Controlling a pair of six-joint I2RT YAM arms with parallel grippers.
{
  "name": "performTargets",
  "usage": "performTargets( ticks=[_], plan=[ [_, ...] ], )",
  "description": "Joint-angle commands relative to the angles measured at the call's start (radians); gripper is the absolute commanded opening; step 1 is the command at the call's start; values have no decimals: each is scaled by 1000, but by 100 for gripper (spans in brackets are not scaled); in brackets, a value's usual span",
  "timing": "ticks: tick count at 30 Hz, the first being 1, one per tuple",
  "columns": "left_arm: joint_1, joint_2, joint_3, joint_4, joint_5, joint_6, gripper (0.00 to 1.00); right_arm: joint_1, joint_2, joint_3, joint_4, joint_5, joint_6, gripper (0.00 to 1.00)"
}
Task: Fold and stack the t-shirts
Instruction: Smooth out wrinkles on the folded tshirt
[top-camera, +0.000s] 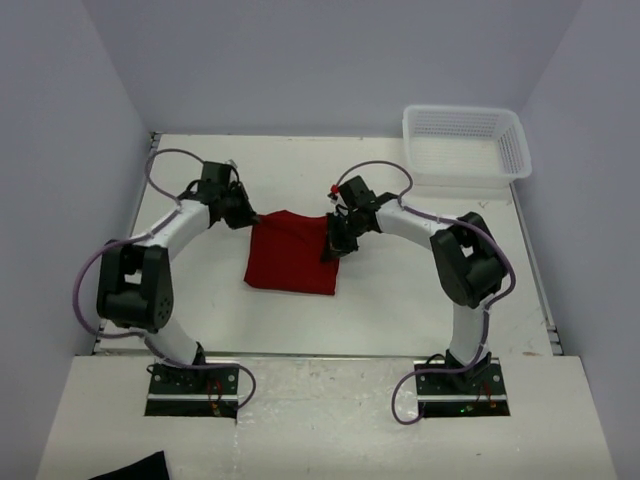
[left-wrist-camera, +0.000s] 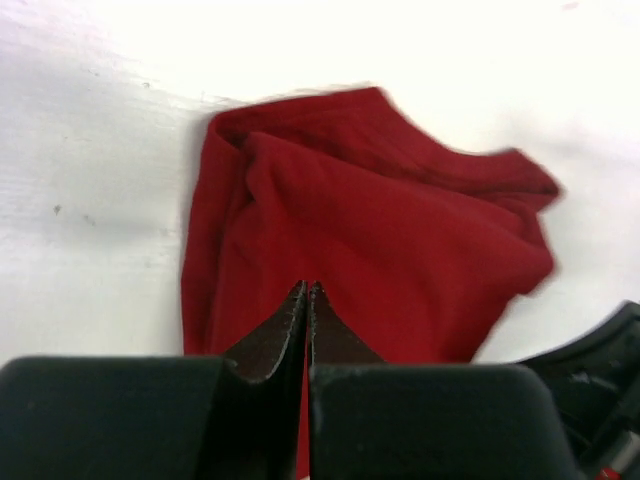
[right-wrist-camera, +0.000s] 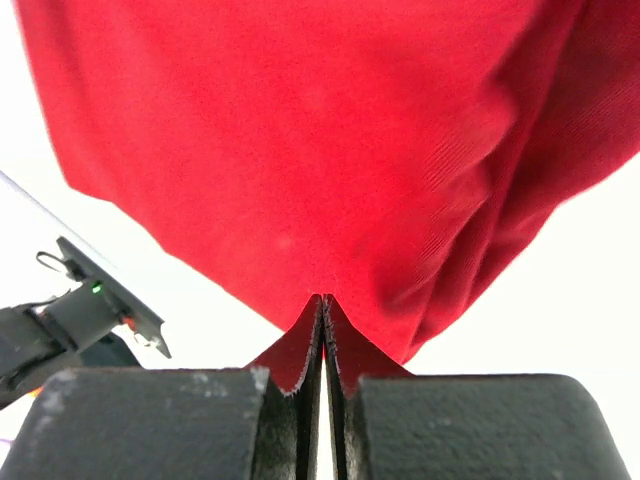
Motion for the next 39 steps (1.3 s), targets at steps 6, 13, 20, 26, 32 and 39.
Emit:
performTargets(
  ticks=[6,13,20,26,32,39],
  plan=[
    [-12,-340,-163,-21,3,4,0,4,-122,154,-114,24,-58,0],
    [-57,-354,-301,5,5,3,0,-5,29,280,-154,19,-102,0],
    [-69,-323,-350,34,15,12,0,-46,154,364,-154,53,-101,0],
    [-78,-286,-378,31,5,6,0,-114,263,464,-228,102,-73,0],
    [-80,-182,-363,-32,-38,-30,0,-163,312,521,-272,67,-67,0],
    [-89,-98,-364,-24,-26,-48,0,-185,374,584,-314,19,-70,0]
  ],
)
